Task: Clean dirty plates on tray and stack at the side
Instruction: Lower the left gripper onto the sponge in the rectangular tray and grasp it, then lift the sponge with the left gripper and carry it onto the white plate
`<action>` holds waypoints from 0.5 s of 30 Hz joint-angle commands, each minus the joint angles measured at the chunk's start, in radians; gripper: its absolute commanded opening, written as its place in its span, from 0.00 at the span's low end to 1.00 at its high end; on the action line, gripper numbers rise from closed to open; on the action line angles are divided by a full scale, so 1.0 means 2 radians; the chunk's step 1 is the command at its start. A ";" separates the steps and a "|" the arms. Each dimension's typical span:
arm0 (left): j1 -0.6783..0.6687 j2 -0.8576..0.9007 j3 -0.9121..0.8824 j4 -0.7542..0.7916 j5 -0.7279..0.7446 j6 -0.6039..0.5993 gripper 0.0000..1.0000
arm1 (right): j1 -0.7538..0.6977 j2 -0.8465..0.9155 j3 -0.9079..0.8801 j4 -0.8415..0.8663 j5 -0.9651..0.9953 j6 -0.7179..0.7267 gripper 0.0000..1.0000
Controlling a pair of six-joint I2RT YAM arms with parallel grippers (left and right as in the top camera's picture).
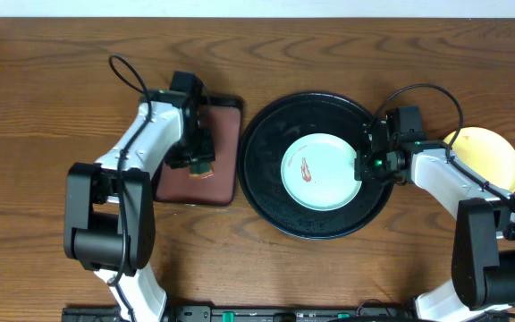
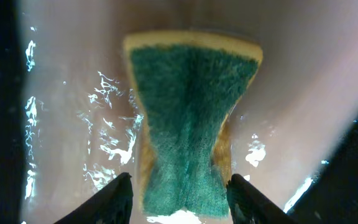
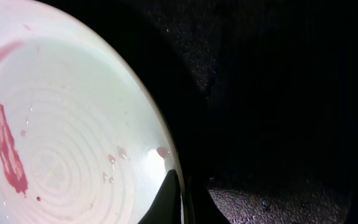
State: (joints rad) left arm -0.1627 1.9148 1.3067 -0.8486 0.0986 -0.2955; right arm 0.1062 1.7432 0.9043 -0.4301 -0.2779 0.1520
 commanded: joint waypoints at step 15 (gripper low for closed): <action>-0.033 -0.021 -0.038 0.011 -0.001 0.015 0.14 | 0.002 0.009 -0.001 -0.004 -0.009 0.004 0.01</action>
State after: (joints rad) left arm -0.2272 1.8885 1.1645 -0.7788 0.0879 -0.3058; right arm 0.1062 1.7432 0.9043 -0.4301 -0.2802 0.1524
